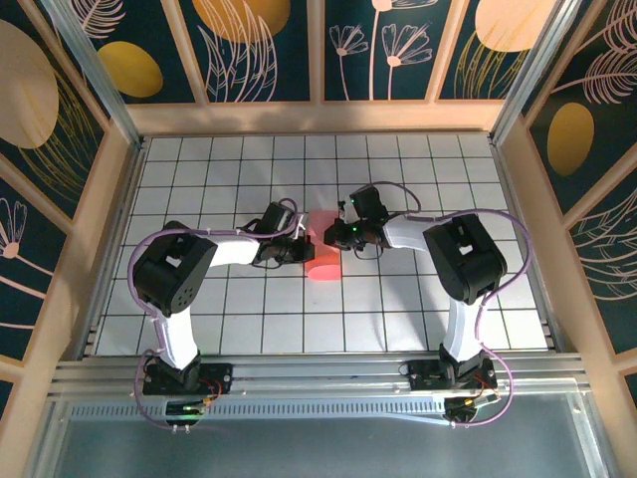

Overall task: Fold a paper plane with a square sheet of paper (fold left side to right side)
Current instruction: Hold the square sheet of paper at the center of the table.

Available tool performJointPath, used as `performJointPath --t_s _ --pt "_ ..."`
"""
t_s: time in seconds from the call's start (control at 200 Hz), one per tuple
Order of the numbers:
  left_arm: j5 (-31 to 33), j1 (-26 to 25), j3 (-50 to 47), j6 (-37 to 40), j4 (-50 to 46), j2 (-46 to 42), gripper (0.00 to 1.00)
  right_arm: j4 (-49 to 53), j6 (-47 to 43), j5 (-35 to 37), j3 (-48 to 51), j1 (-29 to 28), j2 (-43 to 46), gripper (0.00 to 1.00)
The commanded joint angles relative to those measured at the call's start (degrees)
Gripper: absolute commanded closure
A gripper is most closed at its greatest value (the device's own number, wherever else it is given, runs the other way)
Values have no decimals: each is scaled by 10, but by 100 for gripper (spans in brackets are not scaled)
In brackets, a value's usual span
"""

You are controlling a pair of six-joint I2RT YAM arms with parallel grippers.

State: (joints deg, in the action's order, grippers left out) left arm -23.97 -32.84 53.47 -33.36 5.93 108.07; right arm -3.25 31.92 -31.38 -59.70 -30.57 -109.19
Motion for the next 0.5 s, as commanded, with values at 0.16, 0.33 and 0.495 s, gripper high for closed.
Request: performJointPath --t_s 0.16,0.33,0.495 --pt "20 1 5 14 -38 20 97 -19 3 -6 -52 -5 -46 94" --pt "18 1 4 13 -38 18 97 -18 4 -3 -57 -5 -67 94" --pt "15 2 -5 21 -47 11 97 8 6 26 -54 -5 -80 95"
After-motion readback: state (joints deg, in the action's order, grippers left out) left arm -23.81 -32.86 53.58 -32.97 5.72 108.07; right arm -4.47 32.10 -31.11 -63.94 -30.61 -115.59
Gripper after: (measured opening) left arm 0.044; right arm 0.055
